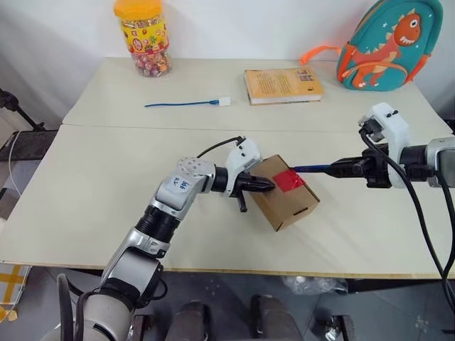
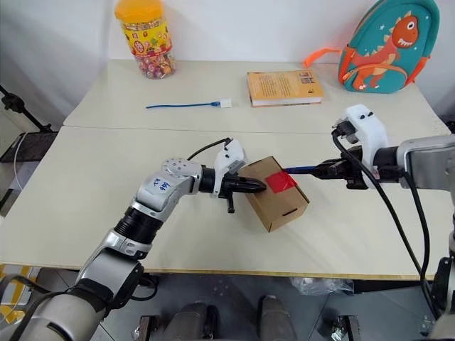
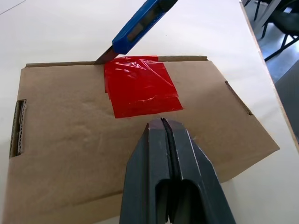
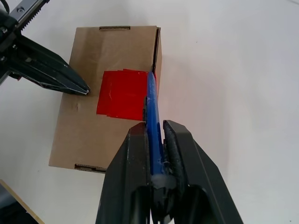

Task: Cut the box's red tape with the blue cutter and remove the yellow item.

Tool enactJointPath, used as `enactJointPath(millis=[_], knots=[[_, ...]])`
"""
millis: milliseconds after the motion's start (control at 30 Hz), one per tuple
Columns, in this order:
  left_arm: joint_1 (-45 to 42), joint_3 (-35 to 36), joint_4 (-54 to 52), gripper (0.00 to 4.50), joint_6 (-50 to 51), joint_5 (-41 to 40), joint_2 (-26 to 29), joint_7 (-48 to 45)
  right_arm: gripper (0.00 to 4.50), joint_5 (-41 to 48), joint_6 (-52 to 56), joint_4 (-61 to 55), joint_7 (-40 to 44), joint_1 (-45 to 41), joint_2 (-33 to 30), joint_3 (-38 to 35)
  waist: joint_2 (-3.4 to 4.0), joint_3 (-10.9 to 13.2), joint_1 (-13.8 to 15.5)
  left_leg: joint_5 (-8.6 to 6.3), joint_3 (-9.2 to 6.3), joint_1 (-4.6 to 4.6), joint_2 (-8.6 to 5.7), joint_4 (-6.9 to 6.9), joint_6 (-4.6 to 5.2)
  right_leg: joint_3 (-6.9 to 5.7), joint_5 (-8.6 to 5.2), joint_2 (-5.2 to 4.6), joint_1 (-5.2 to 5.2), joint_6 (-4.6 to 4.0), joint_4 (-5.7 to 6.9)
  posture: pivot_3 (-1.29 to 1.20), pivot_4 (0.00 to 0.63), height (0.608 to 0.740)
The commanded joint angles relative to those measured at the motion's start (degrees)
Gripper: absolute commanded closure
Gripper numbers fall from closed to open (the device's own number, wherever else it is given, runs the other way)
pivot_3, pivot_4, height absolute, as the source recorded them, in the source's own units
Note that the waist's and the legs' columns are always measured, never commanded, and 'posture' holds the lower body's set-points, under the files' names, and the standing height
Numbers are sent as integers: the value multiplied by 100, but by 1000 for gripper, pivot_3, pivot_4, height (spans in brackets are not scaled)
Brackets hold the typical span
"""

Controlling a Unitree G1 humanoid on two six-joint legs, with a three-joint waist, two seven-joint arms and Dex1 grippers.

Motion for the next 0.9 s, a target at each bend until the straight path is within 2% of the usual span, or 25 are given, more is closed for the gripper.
enactJointPath(millis=[33,200,433,700,900], knots=[[165,-485,94,4500,76,433,28,143,4340,61,30,160,361,-370,-341,586,1,-1,3,0,0,1,0,0,0,0,0,-3,0,0,-3,0,150,740],[127,-1015,182,4500,-150,909,56,149,4340,151,30,827,677,-1171,-479,1503,-2,-6,15,-3,-8,2,-6,-2,5,-1,-1,-19,8,-2,-36,0,150,740],[185,-1290,288,4500,40,1092,-97,113,4340,230,30,1223,1303,-2124,-816,2811,-4,-15,51,-12,-30,2,-14,-11,21,-5,-4,-38,13,-8,-42,0,150,740],[324,-1576,625,4500,378,1168,-153,-149,4340,711,30,1036,1767,-2577,-1463,3588,-15,-32,151,-11,-36,0,-23,-39,14,-21,-5,-48,19,-8,-85,0,150,740],[365,-1453,916,4500,404,1171,-358,-16,4340,1013,30,938,1795,-2734,-1764,3892,-37,-97,169,-18,-41,3,-36,-66,20,-35,-5,-62,21,-10,-102,0,150,740]])
